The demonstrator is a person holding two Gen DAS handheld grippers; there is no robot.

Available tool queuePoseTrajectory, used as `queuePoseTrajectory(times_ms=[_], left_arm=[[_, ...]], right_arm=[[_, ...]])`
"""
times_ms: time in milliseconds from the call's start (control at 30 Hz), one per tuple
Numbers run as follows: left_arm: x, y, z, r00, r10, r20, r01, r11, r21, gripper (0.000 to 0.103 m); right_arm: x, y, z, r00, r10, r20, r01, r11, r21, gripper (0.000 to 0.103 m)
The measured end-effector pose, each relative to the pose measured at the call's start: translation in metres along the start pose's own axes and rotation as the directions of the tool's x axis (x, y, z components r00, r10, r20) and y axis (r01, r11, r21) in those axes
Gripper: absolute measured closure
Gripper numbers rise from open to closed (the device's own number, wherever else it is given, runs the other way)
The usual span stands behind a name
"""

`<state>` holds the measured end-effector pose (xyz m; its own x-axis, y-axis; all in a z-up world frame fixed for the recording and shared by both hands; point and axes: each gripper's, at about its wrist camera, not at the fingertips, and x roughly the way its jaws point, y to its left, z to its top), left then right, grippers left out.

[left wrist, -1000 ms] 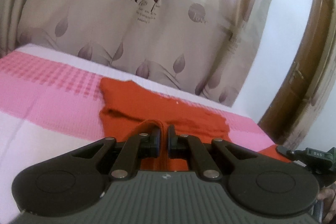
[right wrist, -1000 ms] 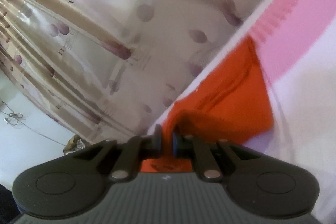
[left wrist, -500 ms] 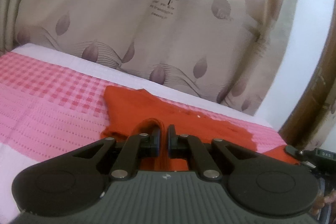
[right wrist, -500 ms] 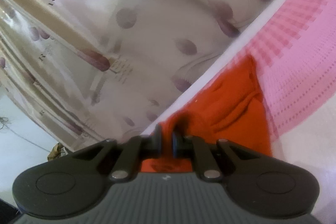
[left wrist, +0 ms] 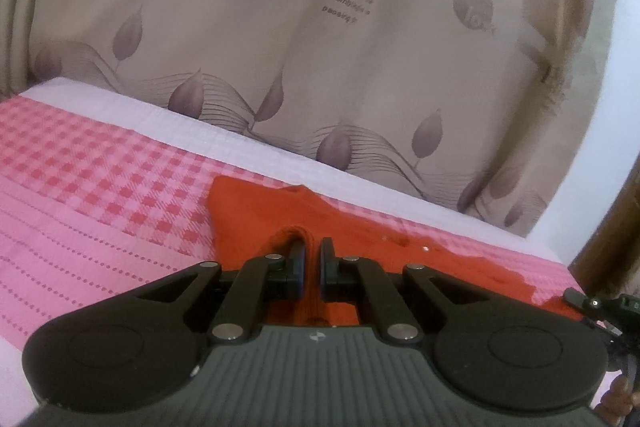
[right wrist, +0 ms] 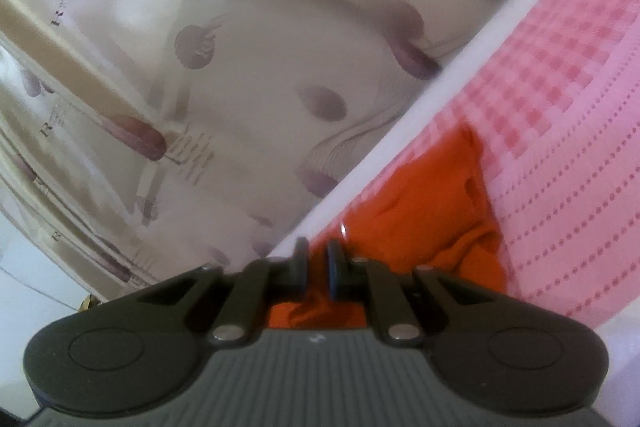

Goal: Fold small clothes

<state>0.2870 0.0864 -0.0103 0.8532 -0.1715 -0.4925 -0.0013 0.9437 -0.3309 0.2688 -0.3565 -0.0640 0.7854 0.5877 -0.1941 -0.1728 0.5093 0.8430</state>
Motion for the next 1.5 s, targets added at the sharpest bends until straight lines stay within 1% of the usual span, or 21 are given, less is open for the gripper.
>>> queuePoseTrajectory(times_ms=[167, 267, 400, 533, 600, 667, 733, 767, 833, 900, 933, 1033, 1133, 1200, 1267, 1333, 1400, 1500], left_arm=[[0.015, -0.002, 0.000, 1.000, 0.031, -0.001, -0.031, 0.999, 0.025, 0.097], [0.021, -0.001, 0.001, 0.999, 0.046, 0.001, -0.046, 0.998, 0.033, 0.097], [0.023, 0.005, 0.002, 0.999, 0.052, 0.003, -0.052, 0.999, 0.016, 0.097], [0.022, 0.009, 0.002, 0.999, 0.054, 0.006, -0.054, 0.998, 0.009, 0.097], [0.023, 0.008, 0.002, 0.998, 0.057, 0.004, -0.057, 0.998, 0.015, 0.097], [0.023, 0.008, 0.002, 0.998, 0.057, 0.004, -0.057, 0.998, 0.015, 0.097], [0.023, 0.008, 0.003, 0.998, 0.055, 0.005, -0.055, 0.998, 0.017, 0.097], [0.023, 0.008, 0.003, 0.999, 0.054, 0.006, -0.054, 0.998, 0.018, 0.097], [0.025, 0.008, 0.004, 0.998, 0.056, 0.007, -0.057, 0.998, 0.023, 0.097], [0.027, 0.007, 0.006, 0.998, 0.056, 0.006, -0.056, 0.998, 0.027, 0.097], [0.028, 0.007, 0.006, 0.998, 0.056, 0.005, -0.056, 0.998, 0.029, 0.097], [0.029, 0.006, 0.006, 0.998, 0.058, 0.007, -0.058, 0.998, 0.036, 0.097], [0.029, 0.007, 0.006, 0.998, 0.059, 0.006, -0.059, 0.998, 0.034, 0.097], [0.030, 0.008, 0.007, 0.998, 0.060, 0.007, -0.061, 0.998, 0.034, 0.097], [0.033, 0.008, 0.006, 0.998, 0.063, 0.001, -0.063, 0.997, 0.039, 0.097], [0.036, 0.009, 0.005, 0.998, 0.064, -0.009, -0.064, 0.997, 0.038, 0.097], [0.038, 0.009, 0.005, 0.998, 0.063, -0.014, -0.062, 0.997, 0.041, 0.097], [0.040, 0.009, 0.004, 0.998, 0.058, -0.016, -0.057, 0.997, 0.053, 0.097]], right_arm=[[0.009, -0.007, 0.010, 1.000, -0.017, 0.025, 0.017, 1.000, 0.011, 0.094], [0.013, -0.009, 0.010, 1.000, -0.021, 0.023, 0.021, 1.000, 0.016, 0.094], [0.010, -0.004, 0.003, 1.000, -0.030, 0.002, 0.030, 0.999, -0.031, 0.093], [0.000, 0.005, -0.001, 0.991, -0.131, 0.015, 0.131, 0.981, -0.143, 0.093], [-0.003, 0.011, 0.000, 0.980, -0.197, 0.018, 0.197, 0.956, -0.217, 0.093], [-0.005, 0.017, 0.002, 0.967, -0.254, 0.019, 0.247, 0.917, -0.313, 0.091], [-0.005, 0.025, 0.001, 0.955, -0.296, 0.016, 0.276, 0.867, -0.415, 0.090], [-0.004, 0.027, -0.001, 0.953, -0.301, 0.013, 0.274, 0.848, -0.454, 0.087], [-0.004, 0.032, -0.006, 0.951, -0.309, 0.006, 0.263, 0.800, -0.540, 0.073], [0.000, 0.037, -0.014, 0.946, -0.325, 0.006, 0.258, 0.739, -0.623, 0.044], [0.001, 0.039, -0.018, 0.946, -0.323, 0.009, 0.252, 0.720, -0.646, 0.040], [0.007, 0.043, -0.021, 0.954, -0.299, 0.016, 0.225, 0.681, -0.697, 0.038], [0.021, 0.049, -0.024, 0.950, -0.310, -0.019, 0.192, 0.632, -0.751, 0.038], [0.025, 0.053, -0.028, 0.953, -0.299, -0.040, 0.160, 0.611, -0.775, 0.038], [0.031, 0.054, -0.031, 0.949, -0.313, -0.026, 0.168, 0.577, -0.800, 0.038], [0.040, 0.054, -0.029, 0.948, -0.315, -0.042, 0.152, 0.564, -0.812, 0.038], [0.049, 0.053, -0.024, 0.944, -0.329, -0.032, 0.165, 0.553, -0.817, 0.038], [0.063, 0.045, -0.011, 0.938, -0.338, -0.069, 0.156, 0.593, -0.790, 0.038]])
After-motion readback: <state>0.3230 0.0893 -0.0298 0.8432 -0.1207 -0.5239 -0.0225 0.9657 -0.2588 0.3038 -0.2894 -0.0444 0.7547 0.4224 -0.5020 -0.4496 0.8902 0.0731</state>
